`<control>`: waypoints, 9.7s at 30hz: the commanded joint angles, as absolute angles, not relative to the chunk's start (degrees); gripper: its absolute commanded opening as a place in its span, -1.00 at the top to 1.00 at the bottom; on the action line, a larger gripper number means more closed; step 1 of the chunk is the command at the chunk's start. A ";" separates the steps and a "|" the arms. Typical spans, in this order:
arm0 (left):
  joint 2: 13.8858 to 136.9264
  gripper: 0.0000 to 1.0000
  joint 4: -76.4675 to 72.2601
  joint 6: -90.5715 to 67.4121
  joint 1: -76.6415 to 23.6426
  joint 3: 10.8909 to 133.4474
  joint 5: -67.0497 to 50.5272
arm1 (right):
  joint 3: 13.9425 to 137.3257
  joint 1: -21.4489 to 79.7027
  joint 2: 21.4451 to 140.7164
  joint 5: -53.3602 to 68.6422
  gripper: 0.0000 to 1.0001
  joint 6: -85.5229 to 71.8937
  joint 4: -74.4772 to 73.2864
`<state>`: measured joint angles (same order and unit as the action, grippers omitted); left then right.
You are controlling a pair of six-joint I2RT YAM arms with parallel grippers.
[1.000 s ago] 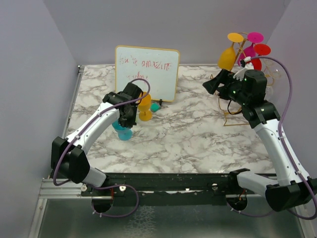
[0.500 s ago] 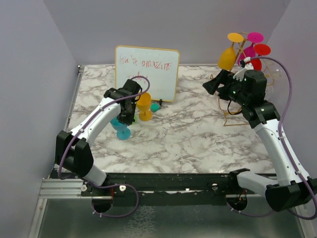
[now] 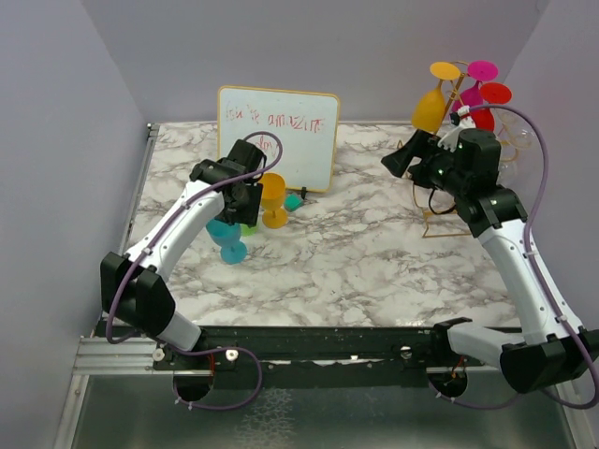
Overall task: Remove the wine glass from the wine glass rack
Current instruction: Place the wine glass at the center of the board, then pick up the wine glass from the wine rack, then place the wine glass at the center of the board.
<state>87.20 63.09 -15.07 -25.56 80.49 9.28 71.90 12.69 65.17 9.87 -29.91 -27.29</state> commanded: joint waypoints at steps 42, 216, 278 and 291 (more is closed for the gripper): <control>72.52 -0.98 34.63 -17.89 -32.43 79.66 -21.40 | 124.97 12.83 101.30 -20.03 -0.50 -0.59 -29.95; 67.41 -0.98 34.63 -17.93 -32.38 74.70 -19.16 | 138.92 10.02 115.08 -20.79 0.99 16.73 -29.92; 63.13 -0.98 22.74 -26.21 -32.42 70.98 -13.68 | 101.84 10.72 86.42 18.12 0.99 -14.27 -27.74; 64.22 -0.98 11.95 -29.46 -32.37 67.34 -24.28 | 76.43 10.72 77.70 28.10 0.99 -27.57 -17.22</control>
